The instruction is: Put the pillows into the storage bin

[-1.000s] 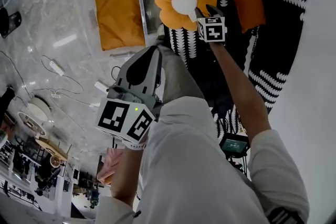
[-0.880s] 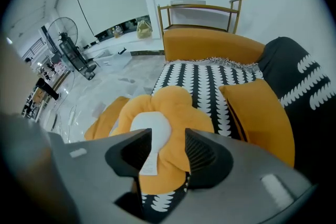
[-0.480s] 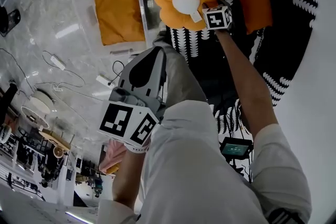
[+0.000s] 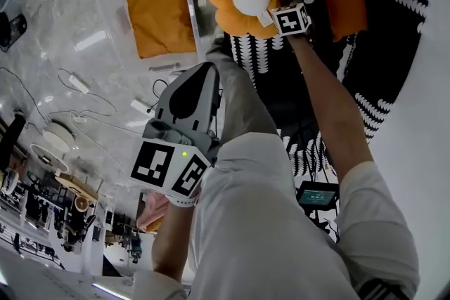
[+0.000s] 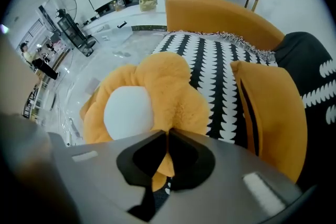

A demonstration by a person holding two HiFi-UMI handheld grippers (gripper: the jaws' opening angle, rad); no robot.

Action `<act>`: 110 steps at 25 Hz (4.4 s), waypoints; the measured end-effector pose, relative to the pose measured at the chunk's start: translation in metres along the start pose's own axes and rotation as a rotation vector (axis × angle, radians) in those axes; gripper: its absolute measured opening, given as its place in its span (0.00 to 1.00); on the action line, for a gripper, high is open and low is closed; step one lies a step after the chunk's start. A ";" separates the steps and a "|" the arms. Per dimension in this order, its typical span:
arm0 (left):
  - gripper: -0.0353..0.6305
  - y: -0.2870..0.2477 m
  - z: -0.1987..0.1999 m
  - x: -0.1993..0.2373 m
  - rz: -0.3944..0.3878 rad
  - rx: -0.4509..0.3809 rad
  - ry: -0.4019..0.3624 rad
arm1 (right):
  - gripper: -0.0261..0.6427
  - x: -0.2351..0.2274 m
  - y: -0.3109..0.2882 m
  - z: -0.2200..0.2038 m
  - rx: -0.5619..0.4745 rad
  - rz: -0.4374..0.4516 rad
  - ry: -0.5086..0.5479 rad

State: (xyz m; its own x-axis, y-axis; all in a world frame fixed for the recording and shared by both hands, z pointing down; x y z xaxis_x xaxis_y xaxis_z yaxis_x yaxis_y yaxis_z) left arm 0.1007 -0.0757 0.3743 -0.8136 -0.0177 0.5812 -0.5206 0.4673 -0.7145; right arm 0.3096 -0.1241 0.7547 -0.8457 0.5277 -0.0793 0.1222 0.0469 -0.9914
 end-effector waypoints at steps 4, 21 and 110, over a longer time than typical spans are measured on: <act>0.06 0.012 0.006 0.006 -0.002 -0.026 0.006 | 0.07 0.007 0.016 0.009 -0.038 0.011 -0.011; 0.06 0.083 -0.003 0.027 -0.029 -0.119 0.007 | 0.06 0.092 0.095 0.032 -0.158 0.085 0.074; 0.06 0.111 -0.001 0.048 -0.019 -0.153 0.001 | 0.31 0.105 0.139 0.067 -0.359 -0.010 0.002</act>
State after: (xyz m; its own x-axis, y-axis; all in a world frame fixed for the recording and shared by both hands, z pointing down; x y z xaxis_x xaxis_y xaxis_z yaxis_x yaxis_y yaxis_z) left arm 0.0041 -0.0234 0.3231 -0.8038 -0.0268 0.5943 -0.4901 0.5962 -0.6359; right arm 0.2029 -0.1192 0.6013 -0.8469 0.5273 -0.0689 0.2885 0.3468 -0.8925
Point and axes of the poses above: the fingertips, and each gripper's own axes: y backward along the fingers, x to its left, z out of its top, the point moved 2 cm from there along y, backward along the fingers, and after that the axes turned 6 degrees about x, right-handed, at the moved point
